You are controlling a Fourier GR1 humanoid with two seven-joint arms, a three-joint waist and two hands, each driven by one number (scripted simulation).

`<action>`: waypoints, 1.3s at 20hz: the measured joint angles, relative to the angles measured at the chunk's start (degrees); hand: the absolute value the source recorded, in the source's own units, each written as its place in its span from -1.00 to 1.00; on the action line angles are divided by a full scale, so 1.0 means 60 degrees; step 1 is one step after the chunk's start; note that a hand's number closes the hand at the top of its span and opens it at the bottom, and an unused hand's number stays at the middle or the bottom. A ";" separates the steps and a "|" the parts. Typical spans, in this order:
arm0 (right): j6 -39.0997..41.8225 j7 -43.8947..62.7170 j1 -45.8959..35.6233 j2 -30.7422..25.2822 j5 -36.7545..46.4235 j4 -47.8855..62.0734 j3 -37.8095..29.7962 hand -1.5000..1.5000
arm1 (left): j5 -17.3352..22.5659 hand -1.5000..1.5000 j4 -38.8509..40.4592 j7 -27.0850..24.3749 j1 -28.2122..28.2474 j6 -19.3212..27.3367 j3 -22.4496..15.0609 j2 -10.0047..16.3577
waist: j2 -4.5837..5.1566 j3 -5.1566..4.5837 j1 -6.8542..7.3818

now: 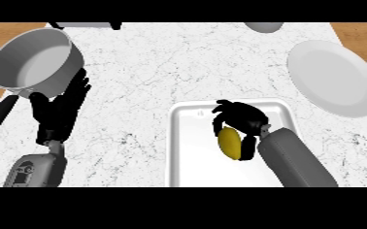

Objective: Pick the lemon from the tray and place it in the plate

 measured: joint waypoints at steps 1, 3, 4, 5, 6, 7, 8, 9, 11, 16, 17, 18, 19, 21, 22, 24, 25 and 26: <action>-0.0076 -0.0119 0.0106 0.0004 0.0042 -0.0022 0.0005 1.00 | -0.0031 0.00 -0.0169 0.0193 -0.0036 0.0067 -0.0044 -0.0050 | -0.0006 -0.0004 -0.0003; -0.0015 -0.0200 0.0274 0.0053 0.0058 -0.0255 -0.0043 1.00 | -0.0058 0.00 -0.0190 0.0096 0.0105 0.0017 -0.0044 -0.0103 | -0.0008 -0.0003 -0.0009; 0.0016 -0.0204 0.0276 0.0125 0.0083 -0.0268 -0.0082 1.00 | -0.0097 0.00 -0.0102 0.0013 0.0102 0.0004 -0.0015 -0.0101 | -0.0007 -0.0006 -0.0013; 0.0051 -0.0027 0.0196 0.0236 0.0004 -0.0229 -0.0278 1.00 | -0.0104 0.00 -0.0274 0.0050 0.0235 -0.0039 -0.0053 -0.0089 | 0.0000 0.0005 0.0009; -0.0009 0.0264 0.0042 0.0430 -0.0098 -0.0052 -0.0560 1.00 | -0.0096 0.00 -0.0242 0.0016 0.0218 -0.0071 -0.0026 -0.0061 | 0.0013 0.0014 0.0037; -0.0084 0.0578 -0.0136 0.0512 -0.0236 0.0154 -0.0955 1.00 | -0.0052 0.00 -0.0239 -0.0013 0.0230 -0.0120 0.0024 -0.0017 | 0.0030 0.0023 0.0085; -0.0176 0.1071 -0.0320 0.0653 -0.0371 0.0326 -0.1373 1.00 | -0.0043 0.00 -0.0281 0.0014 0.0184 -0.0116 0.0017 -0.0031 | 0.0046 0.0031 0.0105; -0.0307 0.1567 -0.0494 0.0713 -0.0504 0.0511 -0.1832 1.00 | -0.0037 0.00 -0.0266 0.0025 0.0154 -0.0112 0.0040 -0.0019 | 0.0074 0.0037 0.0114; -0.0797 0.2650 -0.0832 0.0826 -0.0690 0.0949 -0.2741 1.00 | -0.0032 0.00 -0.0254 0.0018 0.0089 -0.0113 0.0022 -0.0053 | 0.0161 0.0051 0.0143; -0.2803 0.4832 -0.2000 0.0886 -0.0217 0.1828 -0.3980 1.00 | -0.0127 0.00 -0.0191 0.0104 -0.0142 -0.0079 -0.0114 -0.0148 | 0.0241 0.0068 0.0296; -0.3297 0.5166 -0.2201 0.0888 -0.0015 0.1920 -0.4081 1.00 | -0.0145 0.00 -0.0169 0.0076 -0.0117 -0.0089 -0.0134 -0.0156 | 0.0239 0.0068 0.0314; -0.3823 0.5445 -0.2356 0.0930 0.0198 0.1971 -0.4136 1.00 | -0.0133 0.00 -0.0184 0.0078 -0.0117 -0.0095 -0.0108 -0.0138 | 0.0228 0.0068 0.0321; -0.4318 0.5704 -0.2575 0.0918 0.0395 0.1998 -0.4215 1.00 | -0.0146 0.00 -0.0122 0.0036 -0.0136 -0.0083 -0.0125 -0.0181 | 0.0232 0.0069 0.0319; -0.5346 0.6170 -0.2899 0.0817 0.0845 0.1960 -0.4330 1.00 | -0.0119 0.00 -0.0144 0.0184 -0.0252 -0.0114 -0.0082 -0.0104 | 0.0213 0.0069 0.0305; -0.5809 0.6410 -0.3009 0.0731 0.1112 0.1921 -0.4349 1.00 | -0.0092 0.00 -0.0189 0.0218 -0.0239 -0.0139 -0.0052 -0.0065 | 0.0192 0.0068 0.0292; -0.6696 0.6895 -0.3224 0.0571 0.1619 0.1878 -0.4418 1.00 | -0.0058 0.00 -0.0182 0.0207 -0.0188 -0.0152 -0.0011 -0.0063 | 0.0175 0.0066 0.0256; -0.7074 0.7162 -0.3279 0.0499 0.1862 0.1851 -0.4451 1.00 | -0.0074 0.00 -0.0161 0.0232 -0.0196 -0.0117 0.0004 -0.0068 | 0.0162 0.0063 0.0218; -0.7507 0.7415 -0.3255 0.0466 0.2127 0.1892 -0.4473 1.00 | -0.0112 0.00 -0.0190 0.0235 -0.0173 -0.0068 -0.0024 -0.0112 | 0.0154 0.0062 0.0197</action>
